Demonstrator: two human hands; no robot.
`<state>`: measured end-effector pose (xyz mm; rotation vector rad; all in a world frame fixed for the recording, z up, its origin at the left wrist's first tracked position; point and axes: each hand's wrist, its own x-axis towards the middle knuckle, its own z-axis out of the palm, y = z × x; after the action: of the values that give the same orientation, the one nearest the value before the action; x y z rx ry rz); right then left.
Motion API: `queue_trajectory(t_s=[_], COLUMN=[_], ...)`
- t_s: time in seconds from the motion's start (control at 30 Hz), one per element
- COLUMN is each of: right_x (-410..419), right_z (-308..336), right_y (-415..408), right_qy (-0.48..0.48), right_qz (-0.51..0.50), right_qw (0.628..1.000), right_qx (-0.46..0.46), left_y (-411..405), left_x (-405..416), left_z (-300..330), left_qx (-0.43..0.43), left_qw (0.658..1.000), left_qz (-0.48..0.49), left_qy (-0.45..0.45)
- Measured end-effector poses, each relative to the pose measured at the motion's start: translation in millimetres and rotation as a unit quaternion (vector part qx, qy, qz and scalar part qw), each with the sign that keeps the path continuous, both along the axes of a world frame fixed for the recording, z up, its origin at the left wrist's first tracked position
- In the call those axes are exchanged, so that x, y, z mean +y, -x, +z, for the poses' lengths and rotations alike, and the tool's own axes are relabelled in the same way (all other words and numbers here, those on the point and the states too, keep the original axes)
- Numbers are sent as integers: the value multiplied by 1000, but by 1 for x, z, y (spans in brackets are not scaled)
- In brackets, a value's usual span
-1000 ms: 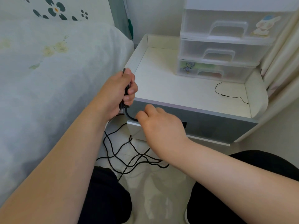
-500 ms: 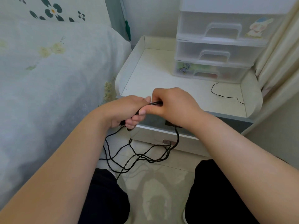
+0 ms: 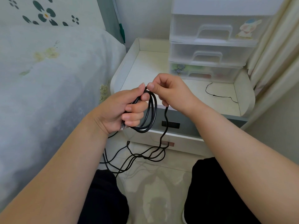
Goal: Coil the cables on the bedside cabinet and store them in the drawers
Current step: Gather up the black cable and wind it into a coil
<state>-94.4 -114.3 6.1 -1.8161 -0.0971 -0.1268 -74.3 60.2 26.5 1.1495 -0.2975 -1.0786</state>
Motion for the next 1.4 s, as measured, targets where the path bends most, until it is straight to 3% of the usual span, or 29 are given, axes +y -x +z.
queue_trajectory(t_s=[0.17, 0.33, 0.43, 0.53, 0.67, 0.8, 0.93, 1.07, 1.23, 1.3, 1.4], right_x=[3, 16, 19, 25, 33, 43, 49, 52, 69, 74, 73], right_z=[-9, -25, -30, -39, -60, -75, -63, -46, -41, -45, -47], right_y=[-1, 0, 0, 1, 7, 16, 16, 14, 30, 38, 47], right_qy=[-4, -78, -98, -70, 14, 65, -78, 13, -116, -80, 177], right_qz=[-5, -8, -10, -3, 15, -14, -101, -59, -28, -30, -41], right_qw=[1000, 995, 990, 987, 980, 978, 959, 972, 954, 960, 972], right_qx=[-15, 60, 102, 145, 200, 197, 255, 228, 274, 267, 150], left_y=[3, -1, 0, 1, -5, -13, -15, -19, -36, -41, -46], left_x=[-1, 1, 2, 1, 4, 7, 3, 4, 30, 42, 47], left_z=[2, 2, 4, 8, 12, 10, 8, 8, 13, 15, 13], left_qx=[-15, 25, -2, -31, -6, 49, 66, 58, 121, 123, 118], left_qw=[1000, 997, 997, 991, 974, 934, 899, 864, 768, 757, 753], left_qz=[5, 13, 40, 97, 177, 304, 389, 464, 589, 603, 607], left_qy=[24, 72, 72, 86, 140, 179, 189, 186, 222, 221, 224])
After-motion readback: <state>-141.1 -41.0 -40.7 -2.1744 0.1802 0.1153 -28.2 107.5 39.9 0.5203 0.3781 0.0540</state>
